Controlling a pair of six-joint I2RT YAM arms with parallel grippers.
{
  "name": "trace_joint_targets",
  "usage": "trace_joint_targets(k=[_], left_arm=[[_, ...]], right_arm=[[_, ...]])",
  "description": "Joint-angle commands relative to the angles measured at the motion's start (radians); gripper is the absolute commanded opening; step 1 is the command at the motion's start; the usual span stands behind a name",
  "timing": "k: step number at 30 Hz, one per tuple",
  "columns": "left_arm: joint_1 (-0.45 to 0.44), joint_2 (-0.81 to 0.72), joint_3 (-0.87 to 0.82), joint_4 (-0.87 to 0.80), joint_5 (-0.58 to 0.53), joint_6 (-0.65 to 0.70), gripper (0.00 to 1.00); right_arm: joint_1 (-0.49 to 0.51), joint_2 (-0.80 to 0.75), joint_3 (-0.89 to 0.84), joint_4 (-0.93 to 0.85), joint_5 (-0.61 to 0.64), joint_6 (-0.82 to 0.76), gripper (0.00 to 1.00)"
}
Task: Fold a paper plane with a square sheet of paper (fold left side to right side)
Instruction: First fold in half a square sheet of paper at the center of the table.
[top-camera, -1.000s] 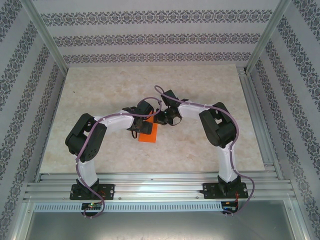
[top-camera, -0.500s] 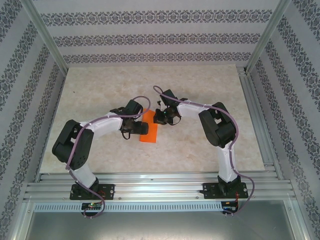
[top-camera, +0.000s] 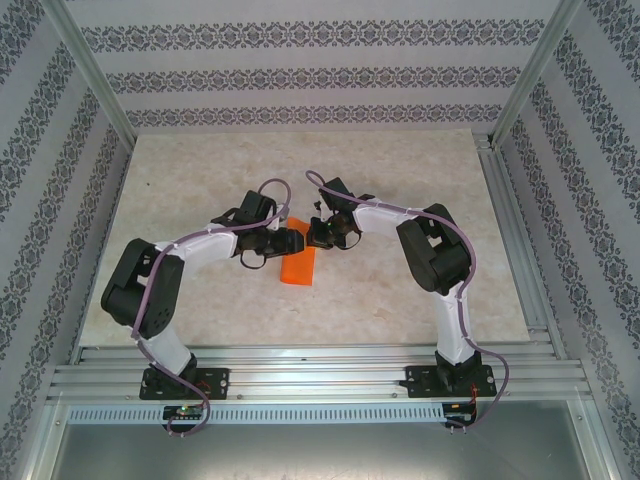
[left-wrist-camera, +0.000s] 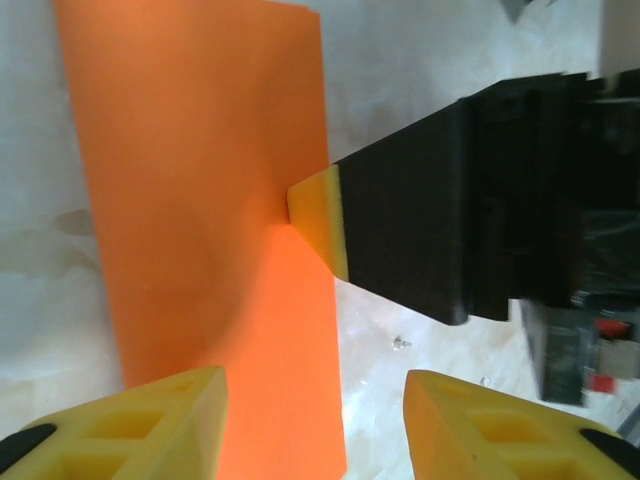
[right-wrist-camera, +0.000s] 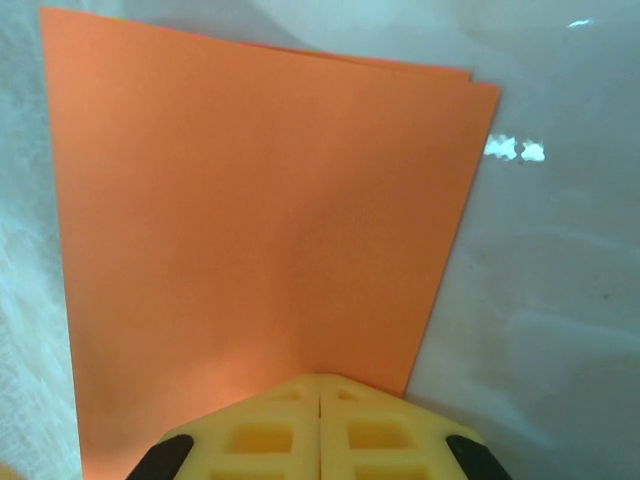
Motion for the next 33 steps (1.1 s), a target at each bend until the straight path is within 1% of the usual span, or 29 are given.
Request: trace_joint_targets(k=[1, 7, 20, 26, 33], left_arm=[[0.004, 0.037, 0.03, 0.062, 0.045, -0.024, 0.48], [0.004, 0.093, 0.043, 0.094, 0.065, -0.035, 0.44], [0.003, 0.117, 0.019, 0.02, -0.052, 0.014, 0.41], [0.003, 0.117, -0.018, 0.004, -0.09, 0.031, 0.41], [0.004, 0.122, -0.069, 0.014, -0.108, 0.032, 0.4]], right_arm=[[0.017, 0.059, -0.002, -0.062, 0.069, -0.027, 0.06], [0.021, 0.064, 0.004, -0.072, 0.074, -0.032, 0.06], [0.024, 0.07, 0.015, -0.098, 0.102, -0.045, 0.06], [0.024, 0.072, 0.018, -0.11, 0.111, -0.051, 0.06], [0.023, 0.075, 0.021, -0.119, 0.119, -0.053, 0.06]])
